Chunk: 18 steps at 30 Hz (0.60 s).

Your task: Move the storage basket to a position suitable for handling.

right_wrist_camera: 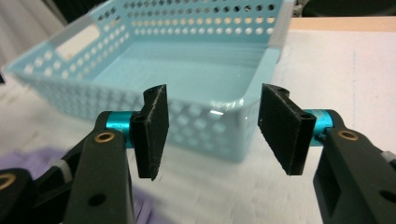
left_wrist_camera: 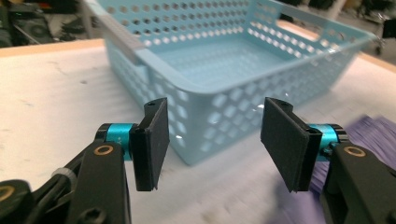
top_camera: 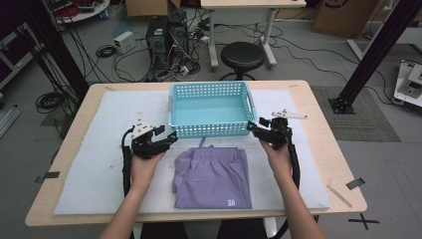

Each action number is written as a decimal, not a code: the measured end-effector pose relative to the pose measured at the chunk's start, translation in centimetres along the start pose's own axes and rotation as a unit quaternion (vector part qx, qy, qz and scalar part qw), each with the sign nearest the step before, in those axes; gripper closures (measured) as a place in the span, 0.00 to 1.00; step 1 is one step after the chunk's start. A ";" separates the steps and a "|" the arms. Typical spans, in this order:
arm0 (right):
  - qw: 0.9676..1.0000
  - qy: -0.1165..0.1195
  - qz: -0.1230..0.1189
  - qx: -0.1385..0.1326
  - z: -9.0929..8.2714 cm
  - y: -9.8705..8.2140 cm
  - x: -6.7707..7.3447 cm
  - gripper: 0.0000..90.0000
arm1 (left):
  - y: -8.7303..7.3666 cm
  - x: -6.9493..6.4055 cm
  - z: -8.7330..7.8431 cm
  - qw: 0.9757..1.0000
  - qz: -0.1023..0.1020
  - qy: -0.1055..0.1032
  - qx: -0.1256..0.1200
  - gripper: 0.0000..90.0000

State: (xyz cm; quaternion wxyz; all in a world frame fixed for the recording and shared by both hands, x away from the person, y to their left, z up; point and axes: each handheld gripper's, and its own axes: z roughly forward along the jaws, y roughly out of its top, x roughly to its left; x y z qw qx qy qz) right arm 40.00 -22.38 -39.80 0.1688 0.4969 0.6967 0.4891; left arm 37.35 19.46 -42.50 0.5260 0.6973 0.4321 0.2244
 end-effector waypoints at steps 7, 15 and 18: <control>0.998 0.012 0.049 0.030 2.4 1.0 -1.4 0.56 | 1.2 1.5 2.3 0.998 -0.032 -0.057 0.022 0.50; 0.999 -0.010 0.044 0.025 2.4 1.1 -1.3 0.63 | 1.1 2.0 3.2 0.998 -0.045 -0.048 0.009 0.57; 0.999 -0.016 0.039 0.027 2.4 1.2 -1.2 0.63 | 1.2 1.8 3.2 0.998 -0.036 -0.042 0.017 0.58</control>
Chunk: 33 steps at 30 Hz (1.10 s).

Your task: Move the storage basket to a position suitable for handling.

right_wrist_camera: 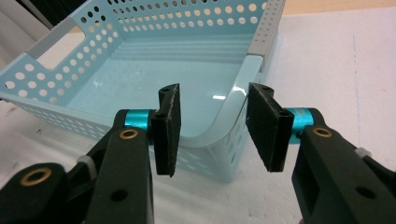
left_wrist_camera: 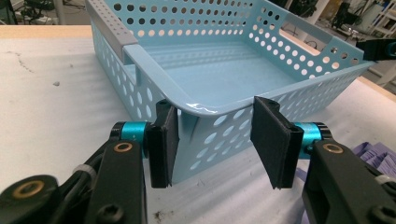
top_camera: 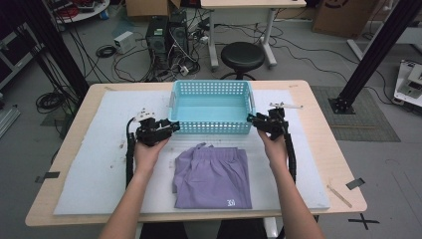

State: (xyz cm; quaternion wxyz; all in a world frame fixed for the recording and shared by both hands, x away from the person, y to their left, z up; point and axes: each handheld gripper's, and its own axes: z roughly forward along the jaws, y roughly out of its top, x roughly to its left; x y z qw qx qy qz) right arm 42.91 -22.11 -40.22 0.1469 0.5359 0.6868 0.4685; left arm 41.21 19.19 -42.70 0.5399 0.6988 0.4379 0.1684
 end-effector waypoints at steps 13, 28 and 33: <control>0.999 -0.017 -0.044 -0.018 -2.6 -2.0 1.2 0.47 | -1.3 -0.6 -2.5 1.000 0.020 0.011 0.000 0.45; 0.999 0.010 -0.030 0.008 -0.5 -1.4 0.4 0.46 | -0.2 -0.4 0.1 1.000 0.015 0.000 -0.007 0.43; 0.999 0.014 -0.038 0.022 0.1 -1.2 0.9 0.47 | -0.4 -0.3 0.4 1.000 0.013 -0.004 0.003 0.47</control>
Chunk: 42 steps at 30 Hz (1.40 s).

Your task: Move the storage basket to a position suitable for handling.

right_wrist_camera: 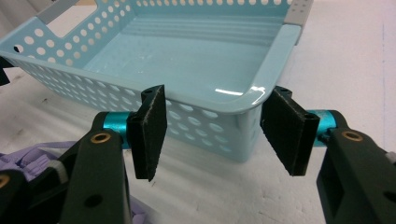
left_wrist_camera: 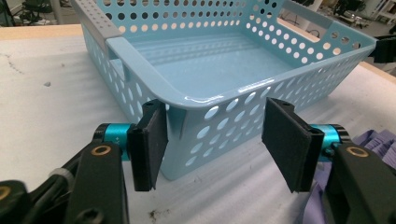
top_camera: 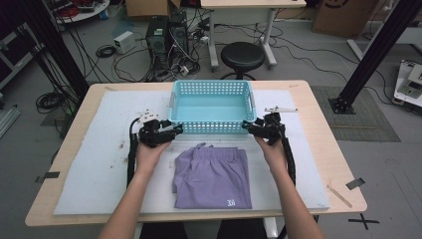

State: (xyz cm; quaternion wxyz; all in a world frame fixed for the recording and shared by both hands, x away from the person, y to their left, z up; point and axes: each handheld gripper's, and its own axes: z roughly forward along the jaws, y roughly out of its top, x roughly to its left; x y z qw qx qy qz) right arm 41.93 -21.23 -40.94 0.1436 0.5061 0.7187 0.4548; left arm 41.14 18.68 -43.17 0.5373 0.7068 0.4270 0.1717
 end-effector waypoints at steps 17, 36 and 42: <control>1.000 -0.025 -0.006 -0.012 -1.6 -1.0 0.5 0.42 | 0.1 -0.3 -2.2 0.999 0.023 0.042 -0.004 0.41; 0.994 0.001 -0.093 -0.056 -10.0 -4.8 4.0 0.26 | -1.8 -4.2 -12.4 0.994 0.103 0.002 -0.032 0.26; 0.994 -0.005 -0.096 -0.061 -10.5 -5.4 3.9 0.25 | -1.9 -4.4 -13.3 0.994 0.104 0.006 -0.043 0.26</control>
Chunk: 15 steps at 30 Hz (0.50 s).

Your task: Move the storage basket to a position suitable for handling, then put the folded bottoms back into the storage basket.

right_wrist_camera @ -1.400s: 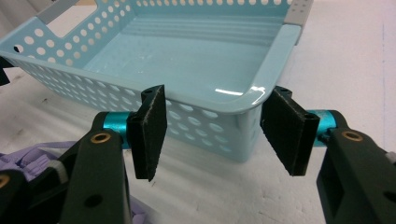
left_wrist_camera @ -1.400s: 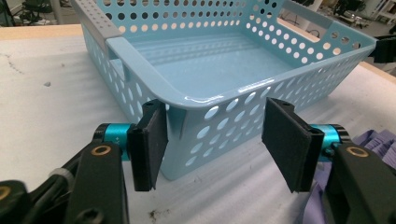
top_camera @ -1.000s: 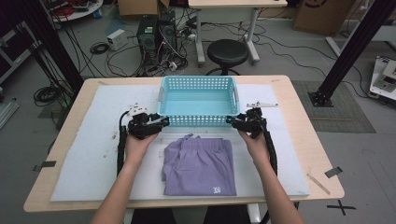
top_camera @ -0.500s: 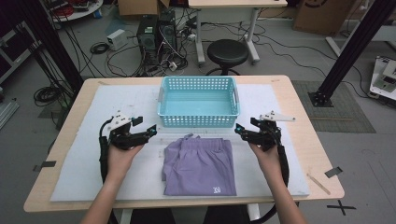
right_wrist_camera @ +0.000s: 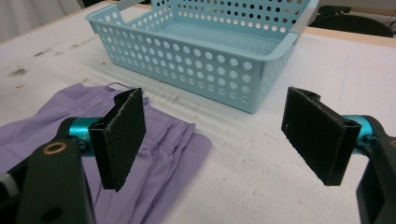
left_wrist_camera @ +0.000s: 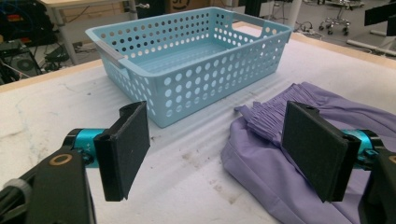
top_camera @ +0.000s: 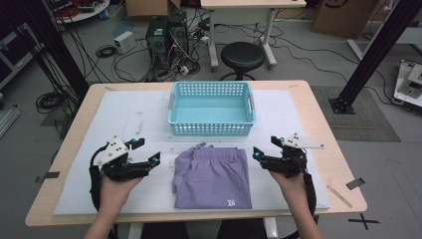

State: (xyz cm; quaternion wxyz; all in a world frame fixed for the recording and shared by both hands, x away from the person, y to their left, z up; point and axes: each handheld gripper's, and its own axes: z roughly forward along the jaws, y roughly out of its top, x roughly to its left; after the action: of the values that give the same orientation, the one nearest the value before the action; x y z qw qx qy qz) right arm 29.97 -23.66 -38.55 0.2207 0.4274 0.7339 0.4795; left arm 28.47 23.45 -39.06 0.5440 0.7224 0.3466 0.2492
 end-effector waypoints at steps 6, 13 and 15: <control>1.000 -0.006 0.006 -0.004 -0.4 -0.2 -0.6 0.25 | -0.2 0.2 0.0 1.000 -0.009 0.002 0.001 0.26; 1.000 -0.009 0.016 -0.010 -0.8 -0.3 -0.7 0.25 | -0.1 -0.5 0.3 1.000 0.003 -0.013 -0.001 0.26; 1.000 -0.010 0.020 -0.011 -0.9 -0.4 -0.6 0.25 | -0.1 -0.5 0.2 1.000 -0.003 -0.019 0.003 0.26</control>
State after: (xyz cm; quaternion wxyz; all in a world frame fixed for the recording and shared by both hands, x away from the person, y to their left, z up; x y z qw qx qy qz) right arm 29.52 -24.69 -38.59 0.2230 0.4442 0.7174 0.4881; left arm 28.24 22.94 -39.25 0.5490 0.7277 0.3394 0.2322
